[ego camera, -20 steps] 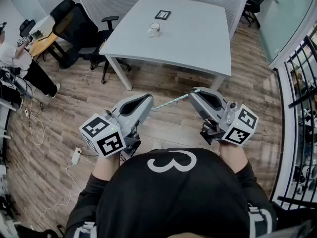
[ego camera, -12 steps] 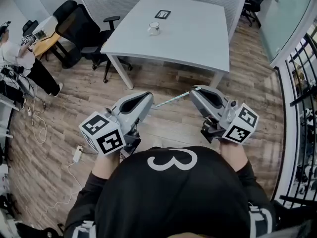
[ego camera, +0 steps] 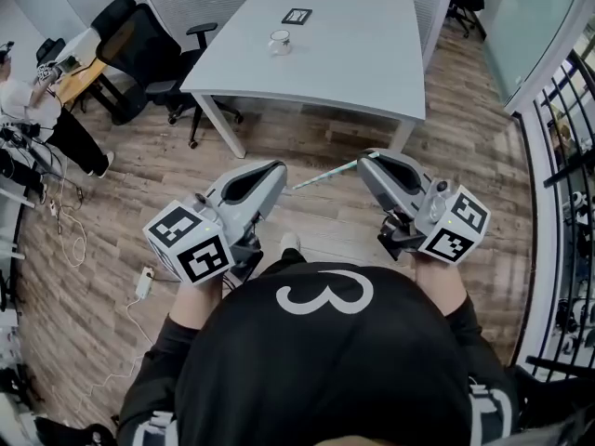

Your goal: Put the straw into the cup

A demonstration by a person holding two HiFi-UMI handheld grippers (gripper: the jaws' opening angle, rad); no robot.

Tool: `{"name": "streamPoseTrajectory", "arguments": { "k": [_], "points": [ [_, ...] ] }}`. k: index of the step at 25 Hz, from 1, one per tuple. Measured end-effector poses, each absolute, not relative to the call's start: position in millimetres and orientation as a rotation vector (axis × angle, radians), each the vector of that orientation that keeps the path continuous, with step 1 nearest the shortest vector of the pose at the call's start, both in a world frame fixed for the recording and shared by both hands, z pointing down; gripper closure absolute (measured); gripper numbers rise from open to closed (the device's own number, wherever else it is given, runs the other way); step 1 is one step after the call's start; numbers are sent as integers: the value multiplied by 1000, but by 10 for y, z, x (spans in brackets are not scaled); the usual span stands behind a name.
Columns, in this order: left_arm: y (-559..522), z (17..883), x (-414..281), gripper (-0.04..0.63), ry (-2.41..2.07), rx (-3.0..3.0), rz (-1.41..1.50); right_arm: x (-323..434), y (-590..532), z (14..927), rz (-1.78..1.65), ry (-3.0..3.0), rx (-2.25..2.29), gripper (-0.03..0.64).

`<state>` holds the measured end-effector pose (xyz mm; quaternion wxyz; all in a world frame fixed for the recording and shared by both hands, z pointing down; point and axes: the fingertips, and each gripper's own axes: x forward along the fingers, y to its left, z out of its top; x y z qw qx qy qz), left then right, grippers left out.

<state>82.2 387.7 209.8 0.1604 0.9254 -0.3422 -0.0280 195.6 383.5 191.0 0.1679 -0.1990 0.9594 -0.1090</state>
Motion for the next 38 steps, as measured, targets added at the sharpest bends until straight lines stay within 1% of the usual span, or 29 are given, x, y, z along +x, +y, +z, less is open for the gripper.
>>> {"name": "streamPoseTrajectory", "arguments": {
  "k": [9, 19, 26, 33, 38],
  "points": [
    [3670, 2381, 897, 577, -950, 2637, -64, 2067, 3665, 2192, -297, 2731, -630, 586],
    [3303, 2406, 700, 577, -949, 2632, -84, 1890, 3271, 2184, -293, 2737, -639, 586],
    [2582, 2356, 320, 577, -928, 2594, -95, 1534, 2549, 2099, -336, 2745, -668, 586],
    [2122, 2537, 94, 577, -887, 2588, -74, 1329, 2124, 2276, -360, 2717, -719, 586],
    [1461, 2478, -195, 577, -849, 2586, -58, 1019, 1508, 2216, -390, 2713, -766, 586]
  ]
}}
